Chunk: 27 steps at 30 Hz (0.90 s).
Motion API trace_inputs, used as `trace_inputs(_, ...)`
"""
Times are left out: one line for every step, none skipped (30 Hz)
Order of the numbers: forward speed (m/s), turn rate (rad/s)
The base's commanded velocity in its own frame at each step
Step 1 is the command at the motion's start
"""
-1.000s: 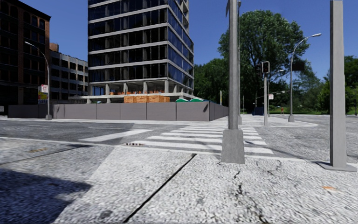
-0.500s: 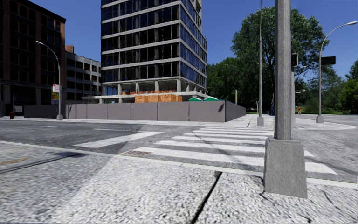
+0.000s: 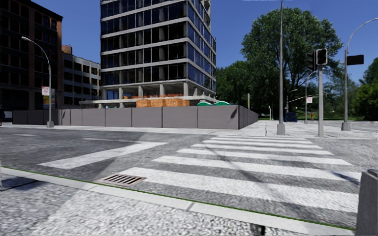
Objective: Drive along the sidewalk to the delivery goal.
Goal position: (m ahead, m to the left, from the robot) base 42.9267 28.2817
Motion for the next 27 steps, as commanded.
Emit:
trace_inputs(2.0, -0.39)
trace_inputs(2.0, -0.39)
trace_inputs(2.0, -0.39)
trace_inputs(2.0, -0.39)
trace_inputs(2.0, -0.39)
trace_inputs(2.0, -0.39)
trace_inputs(2.0, -0.39)
trace_inputs(2.0, -0.39)
trace_inputs(2.0, -0.39)
trace_inputs(2.0, -0.39)
trace_inputs(2.0, -0.39)
trace_inputs(2.0, -0.39)
trace_inputs(1.95, -0.39)
trace_inputs(1.95, -0.39)
trace_inputs(1.86, -0.39)
trace_inputs(1.75, -0.39)
trace_inputs(1.68, -0.39)
trace_inputs(1.68, -0.39)
trace_inputs(1.66, -0.39)
trace_inputs(1.63, -0.39)
trace_inputs(1.61, -0.39)
trace_inputs(1.6, -0.39)
trace_inputs(1.6, -0.39)
trace_inputs(1.59, -0.39)
trace_inputs(1.59, -0.39)
trace_inputs(1.59, -0.39)
trace_inputs(1.58, -0.39)
